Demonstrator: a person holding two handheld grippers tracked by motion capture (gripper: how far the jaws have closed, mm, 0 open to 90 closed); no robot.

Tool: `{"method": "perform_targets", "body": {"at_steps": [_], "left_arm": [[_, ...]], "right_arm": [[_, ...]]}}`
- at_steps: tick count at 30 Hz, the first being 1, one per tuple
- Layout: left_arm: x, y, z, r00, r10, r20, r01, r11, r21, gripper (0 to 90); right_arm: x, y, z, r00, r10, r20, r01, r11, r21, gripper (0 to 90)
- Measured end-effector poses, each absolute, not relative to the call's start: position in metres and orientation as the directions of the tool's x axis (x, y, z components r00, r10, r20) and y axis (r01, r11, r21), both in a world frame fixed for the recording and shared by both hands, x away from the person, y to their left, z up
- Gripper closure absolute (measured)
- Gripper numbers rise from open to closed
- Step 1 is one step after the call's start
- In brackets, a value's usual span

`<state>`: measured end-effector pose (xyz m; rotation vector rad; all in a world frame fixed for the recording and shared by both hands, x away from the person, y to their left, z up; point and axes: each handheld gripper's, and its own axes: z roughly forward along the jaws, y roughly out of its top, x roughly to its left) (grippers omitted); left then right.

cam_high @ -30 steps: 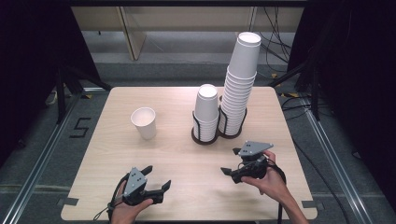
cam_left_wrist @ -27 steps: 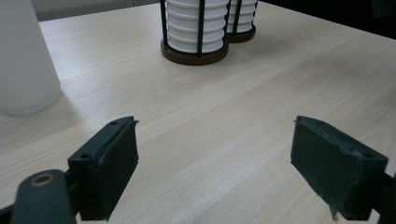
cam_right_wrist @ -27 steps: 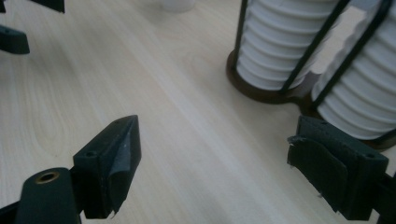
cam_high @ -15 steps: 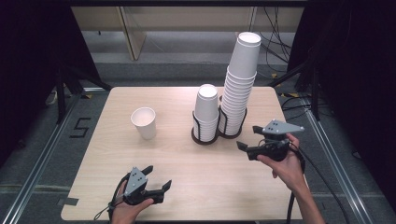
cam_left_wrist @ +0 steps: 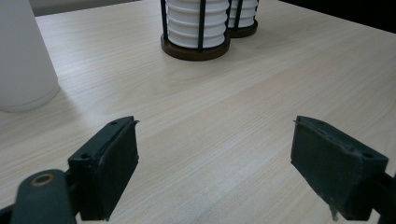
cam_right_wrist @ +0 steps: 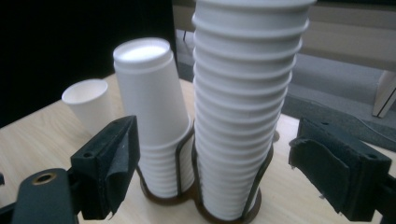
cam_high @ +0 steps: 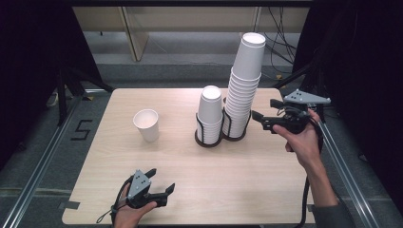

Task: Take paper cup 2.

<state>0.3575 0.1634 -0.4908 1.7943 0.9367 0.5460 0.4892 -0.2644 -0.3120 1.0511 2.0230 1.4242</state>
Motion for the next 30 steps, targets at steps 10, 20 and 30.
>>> {"method": "perform_targets", "body": {"at_steps": [10,20,30], "left_arm": [[0.358,0.161,-0.492,0.604,0.795,-0.057,0.348,-0.199,0.916,14.6],[0.358,0.161,-0.492,0.609,0.791,-0.052,0.354,-0.213,0.911,14.6],[0.358,0.159,-0.493,0.612,0.788,-0.062,0.352,-0.201,0.914,14.6]], "right_arm": [[0.510,-0.262,-0.277,-0.592,0.804,0.055,0.312,0.166,0.935,15.6],[0.535,-0.246,-0.247,-0.567,0.823,0.045,0.294,0.151,0.944,15.6],[0.560,-0.234,-0.234,-0.541,0.840,0.043,0.305,0.149,0.940,15.5]]}}
